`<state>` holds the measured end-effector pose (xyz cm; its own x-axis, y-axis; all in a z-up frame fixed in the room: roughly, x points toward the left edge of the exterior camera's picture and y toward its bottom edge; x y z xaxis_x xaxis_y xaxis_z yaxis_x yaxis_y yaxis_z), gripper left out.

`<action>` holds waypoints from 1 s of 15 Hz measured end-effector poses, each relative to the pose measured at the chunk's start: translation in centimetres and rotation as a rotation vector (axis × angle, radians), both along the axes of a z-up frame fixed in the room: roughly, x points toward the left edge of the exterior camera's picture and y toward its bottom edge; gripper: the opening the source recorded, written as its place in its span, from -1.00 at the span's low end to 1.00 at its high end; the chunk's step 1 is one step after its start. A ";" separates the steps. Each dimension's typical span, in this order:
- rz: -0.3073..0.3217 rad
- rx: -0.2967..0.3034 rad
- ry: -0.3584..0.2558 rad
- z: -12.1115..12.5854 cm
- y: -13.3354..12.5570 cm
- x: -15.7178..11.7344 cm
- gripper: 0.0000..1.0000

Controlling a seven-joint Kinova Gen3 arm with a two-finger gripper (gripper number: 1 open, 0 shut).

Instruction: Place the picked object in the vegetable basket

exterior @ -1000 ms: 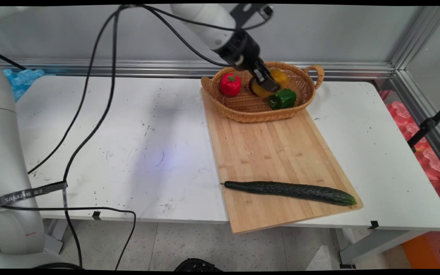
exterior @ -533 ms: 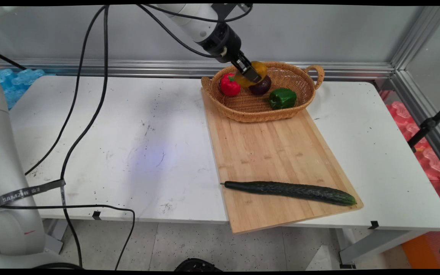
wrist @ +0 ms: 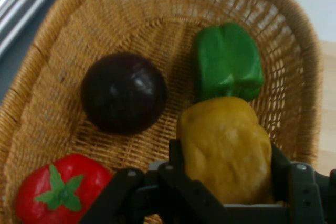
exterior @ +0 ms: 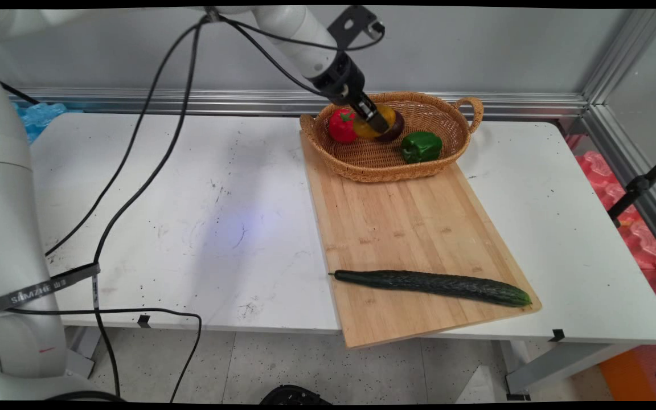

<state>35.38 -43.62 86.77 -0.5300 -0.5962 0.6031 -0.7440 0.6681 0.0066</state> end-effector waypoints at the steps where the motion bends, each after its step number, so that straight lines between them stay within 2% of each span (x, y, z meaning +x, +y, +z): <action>1: 0.001 0.006 -0.002 -0.4 -0.2 -0.1 -1.00; 10: 0.018 0.093 -0.031 -6.1 -3.0 -1.5 -1.00; 14: 0.020 0.114 -0.037 -7.5 -3.5 -1.6 -1.00; 15: 0.018 0.116 -0.037 -7.7 -3.6 -1.6 1.00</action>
